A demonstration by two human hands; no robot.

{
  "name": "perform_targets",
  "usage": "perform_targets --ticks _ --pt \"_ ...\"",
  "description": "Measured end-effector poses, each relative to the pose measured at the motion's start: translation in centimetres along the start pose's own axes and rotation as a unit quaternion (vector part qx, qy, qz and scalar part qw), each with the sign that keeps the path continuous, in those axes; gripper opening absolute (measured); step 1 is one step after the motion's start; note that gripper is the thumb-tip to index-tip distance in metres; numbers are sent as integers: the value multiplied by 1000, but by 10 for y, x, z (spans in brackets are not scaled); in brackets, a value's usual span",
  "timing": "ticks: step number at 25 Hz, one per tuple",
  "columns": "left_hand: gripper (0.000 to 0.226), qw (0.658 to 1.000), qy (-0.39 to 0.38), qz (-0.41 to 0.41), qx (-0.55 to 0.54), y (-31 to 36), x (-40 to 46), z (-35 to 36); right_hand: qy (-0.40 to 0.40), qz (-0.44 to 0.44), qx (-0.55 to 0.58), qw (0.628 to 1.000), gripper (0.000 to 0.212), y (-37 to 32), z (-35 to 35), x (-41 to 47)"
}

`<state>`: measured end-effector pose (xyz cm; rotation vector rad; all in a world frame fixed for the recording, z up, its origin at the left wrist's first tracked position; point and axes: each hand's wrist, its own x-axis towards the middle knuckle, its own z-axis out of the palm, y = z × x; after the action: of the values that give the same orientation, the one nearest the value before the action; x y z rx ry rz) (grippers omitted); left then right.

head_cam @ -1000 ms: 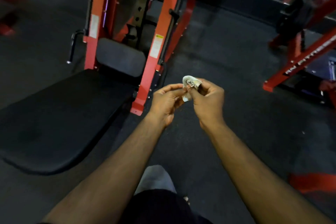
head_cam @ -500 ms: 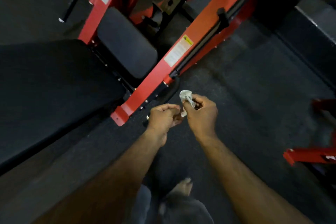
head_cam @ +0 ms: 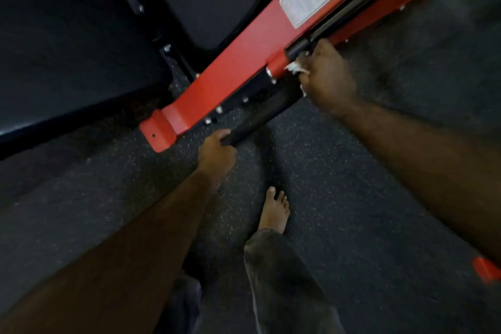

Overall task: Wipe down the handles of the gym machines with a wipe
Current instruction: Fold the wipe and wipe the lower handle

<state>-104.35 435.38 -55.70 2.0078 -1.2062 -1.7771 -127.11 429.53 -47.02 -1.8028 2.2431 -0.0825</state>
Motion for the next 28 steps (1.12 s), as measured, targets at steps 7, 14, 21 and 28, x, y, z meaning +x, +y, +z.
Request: perform_targets --ticks 7,14,21,28 --pt "61 1000 5 -9 -23 -36 42 31 -12 16 -128 992 31 -29 54 -4" --pt "65 993 -16 -55 -104 -76 64 30 -220 -157 -210 939 25 -68 99 -43" --pt "70 969 23 -106 -221 -76 57 28 -155 -123 -293 935 25 -32 35 -23" --pt "45 869 35 -147 -471 -93 59 12 -279 -240 -243 897 26 -125 201 -54"
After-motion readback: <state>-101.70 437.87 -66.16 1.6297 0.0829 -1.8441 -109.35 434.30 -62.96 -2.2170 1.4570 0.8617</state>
